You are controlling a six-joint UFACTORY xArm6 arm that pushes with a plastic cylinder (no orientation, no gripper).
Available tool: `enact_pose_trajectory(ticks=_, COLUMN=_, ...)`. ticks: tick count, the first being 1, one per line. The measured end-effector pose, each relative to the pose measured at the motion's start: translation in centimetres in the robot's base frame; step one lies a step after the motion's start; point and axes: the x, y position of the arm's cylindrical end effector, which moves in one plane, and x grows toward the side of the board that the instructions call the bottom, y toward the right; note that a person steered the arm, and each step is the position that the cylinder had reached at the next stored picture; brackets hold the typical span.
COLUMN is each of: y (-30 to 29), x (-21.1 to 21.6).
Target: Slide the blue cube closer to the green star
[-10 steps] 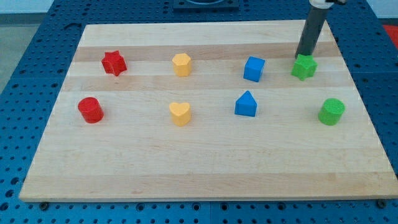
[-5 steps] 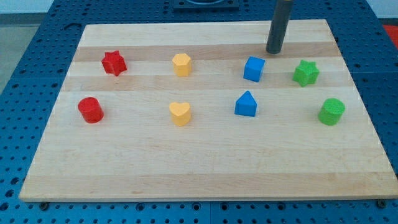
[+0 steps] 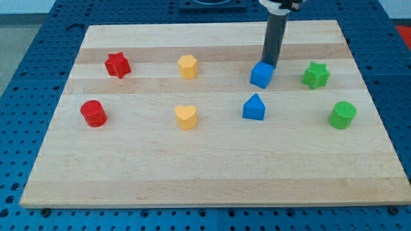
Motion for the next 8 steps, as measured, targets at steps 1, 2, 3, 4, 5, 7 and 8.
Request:
enact_pose_trajectory(ticks=1, y=-4.5, x=-0.6)
enact_pose_trajectory(ticks=2, y=-5.7, x=1.6)
enact_pose_trajectory(ticks=3, y=-5.7, x=3.1)
enact_pose_trajectory(ticks=4, y=-4.0, x=2.7)
enact_pose_trajectory(ticks=5, y=-2.1, x=2.0)
enact_pose_trajectory(ticks=7, y=0.4, x=2.0)
enact_pose_trajectory(ticks=8, y=0.2, x=2.0)
